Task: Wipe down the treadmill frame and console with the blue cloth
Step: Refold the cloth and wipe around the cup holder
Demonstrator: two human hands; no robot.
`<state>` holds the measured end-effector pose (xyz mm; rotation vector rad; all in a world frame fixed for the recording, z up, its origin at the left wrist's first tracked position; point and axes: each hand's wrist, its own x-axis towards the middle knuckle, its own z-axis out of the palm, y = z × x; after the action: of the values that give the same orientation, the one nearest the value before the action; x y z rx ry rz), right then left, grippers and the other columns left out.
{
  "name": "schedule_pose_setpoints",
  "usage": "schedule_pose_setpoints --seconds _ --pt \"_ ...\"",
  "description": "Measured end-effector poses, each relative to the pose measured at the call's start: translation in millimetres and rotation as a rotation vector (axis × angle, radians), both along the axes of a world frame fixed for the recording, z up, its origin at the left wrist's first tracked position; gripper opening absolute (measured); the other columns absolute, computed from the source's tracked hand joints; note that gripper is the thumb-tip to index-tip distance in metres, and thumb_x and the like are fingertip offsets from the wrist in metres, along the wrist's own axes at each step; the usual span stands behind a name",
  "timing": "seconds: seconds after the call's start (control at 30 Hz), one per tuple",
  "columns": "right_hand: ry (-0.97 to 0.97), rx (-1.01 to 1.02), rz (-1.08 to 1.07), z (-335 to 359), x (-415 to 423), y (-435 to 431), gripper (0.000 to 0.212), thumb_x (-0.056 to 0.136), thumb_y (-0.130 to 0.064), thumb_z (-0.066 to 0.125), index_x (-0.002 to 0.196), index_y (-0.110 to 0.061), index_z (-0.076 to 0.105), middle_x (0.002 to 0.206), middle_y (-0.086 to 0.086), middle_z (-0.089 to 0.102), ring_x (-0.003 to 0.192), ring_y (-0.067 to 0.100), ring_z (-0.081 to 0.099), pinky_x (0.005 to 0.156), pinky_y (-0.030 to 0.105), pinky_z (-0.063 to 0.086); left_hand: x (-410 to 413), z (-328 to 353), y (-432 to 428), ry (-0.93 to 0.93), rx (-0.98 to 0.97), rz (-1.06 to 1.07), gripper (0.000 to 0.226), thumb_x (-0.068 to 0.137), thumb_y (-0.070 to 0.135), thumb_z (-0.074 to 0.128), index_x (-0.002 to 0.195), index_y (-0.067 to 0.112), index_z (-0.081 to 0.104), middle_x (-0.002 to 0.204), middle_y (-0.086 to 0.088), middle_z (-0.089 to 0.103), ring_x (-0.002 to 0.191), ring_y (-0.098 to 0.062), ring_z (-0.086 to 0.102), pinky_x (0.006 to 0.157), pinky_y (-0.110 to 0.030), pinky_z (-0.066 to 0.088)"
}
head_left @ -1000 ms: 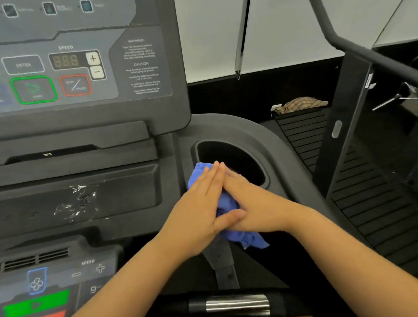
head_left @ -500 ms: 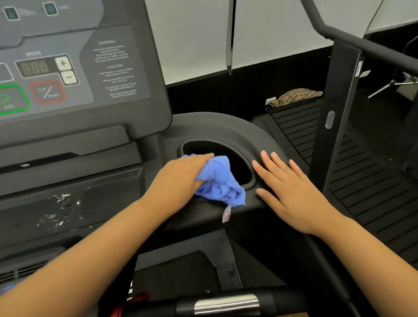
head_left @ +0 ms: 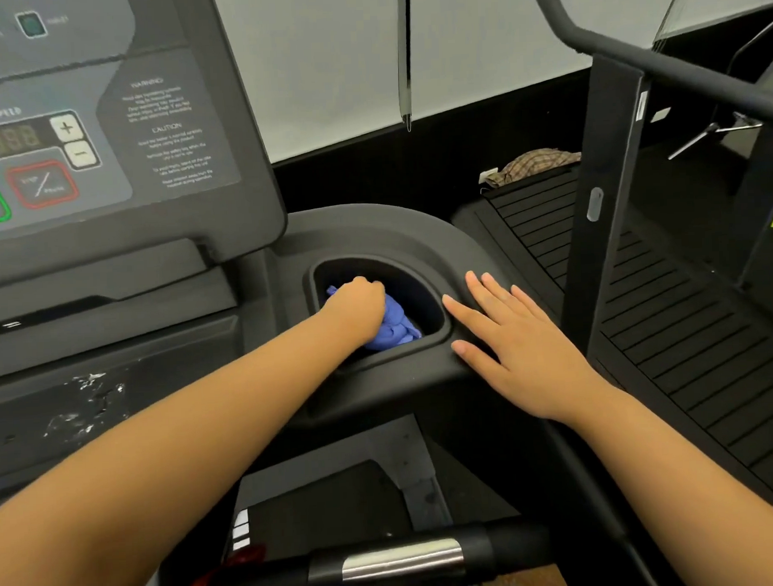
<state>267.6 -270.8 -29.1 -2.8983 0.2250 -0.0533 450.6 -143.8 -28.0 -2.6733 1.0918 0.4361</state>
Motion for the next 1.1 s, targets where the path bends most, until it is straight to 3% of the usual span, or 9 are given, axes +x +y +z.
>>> schedule_pose_setpoints --seconds 0.47,0.53,0.67,0.73,0.83,0.9,0.97,1.03,1.1 --pt "-0.007 0.020 0.002 3 0 1 0.069 0.087 -0.061 0.004 0.150 -0.035 0.015 0.160 -0.002 -0.001 0.146 0.010 -0.011 0.116 0.028 -0.009 3 37 7 0.487 0.232 -0.113 0.026 0.095 0.020 0.049 0.118 0.011 0.054 0.116 -0.008 0.059 0.098 -0.023 0.053 0.077 -0.027 0.037" --pt "-0.025 0.036 0.001 2 -1 1 0.069 0.088 -0.060 0.006 0.149 -0.034 0.021 0.161 -0.002 0.002 0.147 0.010 -0.008 0.117 0.028 -0.007 12 44 14 0.614 0.081 -0.079 0.020 0.091 0.026 0.057 0.106 0.013 0.057 0.099 -0.003 0.059 0.090 -0.019 0.052 0.073 -0.026 0.041" --pt "-0.095 0.129 -0.002 1 0 0 0.062 0.090 -0.056 0.017 0.143 -0.031 0.036 0.159 -0.002 0.017 0.147 0.012 0.004 0.119 0.031 0.001 28 74 28 0.907 -0.566 0.055 0.039 0.072 0.025 0.064 0.105 0.004 0.060 0.093 0.000 0.062 0.086 -0.009 0.057 0.082 -0.025 0.046" --pt "-0.129 0.158 -0.007 1 0 0 0.063 0.089 -0.055 0.020 0.144 -0.029 0.037 0.157 -0.003 0.023 0.147 0.011 0.009 0.117 0.027 0.001 33 84 17 0.674 -0.750 0.089 0.036 0.073 0.032 0.065 0.099 0.007 0.061 0.091 -0.001 0.062 0.085 -0.014 0.056 0.080 -0.027 0.043" --pt "-0.208 0.199 -0.028 3 -1 2 0.058 0.091 -0.051 0.025 0.137 -0.024 0.048 0.150 -0.003 0.038 0.143 0.008 0.023 0.116 0.024 0.009 23 79 -10 0.221 -0.769 0.044 0.029 0.082 0.032 0.059 0.100 0.010 0.064 0.097 -0.008 0.067 0.096 -0.025 0.060 0.077 -0.028 0.040" --pt "-0.349 0.247 -0.067 6 -3 3 0.048 0.091 -0.042 0.034 0.124 -0.018 0.059 0.133 -0.001 0.056 0.129 0.004 0.041 0.109 0.013 0.021 3 65 -27 0.184 -0.711 -0.046 0.034 0.080 0.024 0.051 0.105 0.005 0.064 0.103 -0.013 0.068 0.100 -0.029 0.061 0.077 -0.028 0.040" --pt "-0.540 0.273 -0.105 9 -5 3 0.034 0.089 -0.028 0.043 0.107 -0.013 0.067 0.107 0.000 0.068 0.105 0.005 0.053 0.095 0.006 0.031 -17 49 -40 0.183 -0.656 -0.088 0.016 0.082 0.009 0.051 0.094 0.006 0.061 0.097 -0.013 0.065 0.094 -0.030 0.058 0.064 -0.023 0.029" --pt "-0.706 0.280 -0.136 12 -7 3 0.026 0.087 -0.017 0.046 0.092 -0.009 0.070 0.089 -0.001 0.069 0.087 0.008 0.056 0.084 0.012 0.038 -27 41 -42 0.121 -0.649 -0.082 0.008 0.080 0.005 0.052 0.082 0.013 0.049 0.085 -0.006 0.057 0.081 -0.024 0.051 0.060 -0.022 0.024" --pt "-0.806 0.271 -0.155 13 -7 5 0.025 0.085 -0.013 0.046 0.084 -0.007 0.069 0.081 -0.001 0.068 0.079 0.012 0.056 0.078 0.024 0.041 -28 31 -34 0.155 -0.684 -0.143 0.009 0.078 0.006 0.055 0.078 0.012 0.047 0.082 -0.002 0.054 0.088 -0.021 0.051 0.064 -0.023 0.029"
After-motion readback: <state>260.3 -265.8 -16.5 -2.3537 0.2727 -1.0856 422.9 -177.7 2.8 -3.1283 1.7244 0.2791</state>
